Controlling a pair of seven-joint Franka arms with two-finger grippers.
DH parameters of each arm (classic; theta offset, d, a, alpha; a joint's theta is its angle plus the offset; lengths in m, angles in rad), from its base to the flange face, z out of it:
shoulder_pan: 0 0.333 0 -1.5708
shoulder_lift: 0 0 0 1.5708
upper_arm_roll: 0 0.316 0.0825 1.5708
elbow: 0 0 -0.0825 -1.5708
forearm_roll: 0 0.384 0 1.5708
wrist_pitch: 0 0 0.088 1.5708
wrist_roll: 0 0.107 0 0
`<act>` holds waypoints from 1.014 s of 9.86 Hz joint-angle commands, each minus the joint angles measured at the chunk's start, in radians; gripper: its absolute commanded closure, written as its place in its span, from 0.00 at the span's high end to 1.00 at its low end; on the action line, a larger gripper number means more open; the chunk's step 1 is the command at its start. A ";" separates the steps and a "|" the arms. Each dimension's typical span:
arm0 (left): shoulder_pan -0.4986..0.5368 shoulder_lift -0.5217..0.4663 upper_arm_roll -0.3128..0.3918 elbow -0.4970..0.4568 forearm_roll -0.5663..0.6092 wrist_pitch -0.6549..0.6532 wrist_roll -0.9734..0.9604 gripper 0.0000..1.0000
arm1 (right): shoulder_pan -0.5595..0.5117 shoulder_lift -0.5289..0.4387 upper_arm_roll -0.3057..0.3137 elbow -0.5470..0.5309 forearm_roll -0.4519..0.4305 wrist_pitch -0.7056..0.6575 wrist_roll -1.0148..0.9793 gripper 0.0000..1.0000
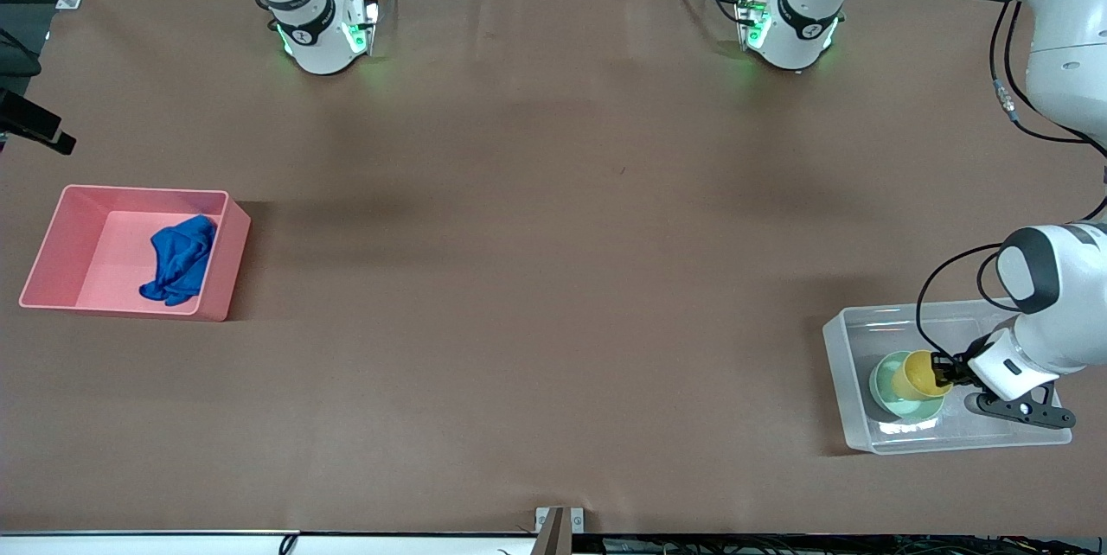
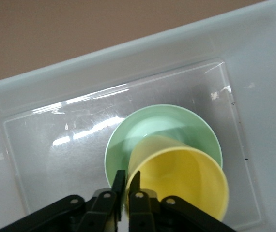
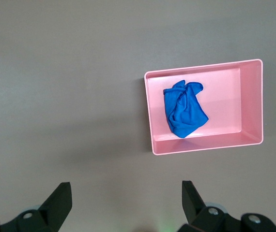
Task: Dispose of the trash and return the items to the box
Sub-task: 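Lower the cup into the green bowl and open the left gripper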
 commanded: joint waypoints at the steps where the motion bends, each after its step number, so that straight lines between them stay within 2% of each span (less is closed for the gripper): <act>1: 0.001 0.016 -0.002 0.011 0.027 0.004 -0.059 0.99 | 0.003 -0.010 -0.003 -0.010 0.000 -0.002 -0.009 1.00; 3: -0.009 -0.043 -0.016 0.004 0.023 -0.008 -0.096 1.00 | 0.003 -0.010 -0.003 -0.010 -0.002 -0.002 -0.009 1.00; 6: -0.007 -0.116 -0.086 0.001 0.021 -0.066 -0.171 1.00 | 0.003 -0.010 -0.003 -0.010 0.000 -0.002 -0.009 1.00; 10: -0.006 -0.277 -0.199 0.001 0.020 -0.277 -0.270 1.00 | 0.003 -0.010 -0.003 -0.010 -0.002 -0.002 -0.011 1.00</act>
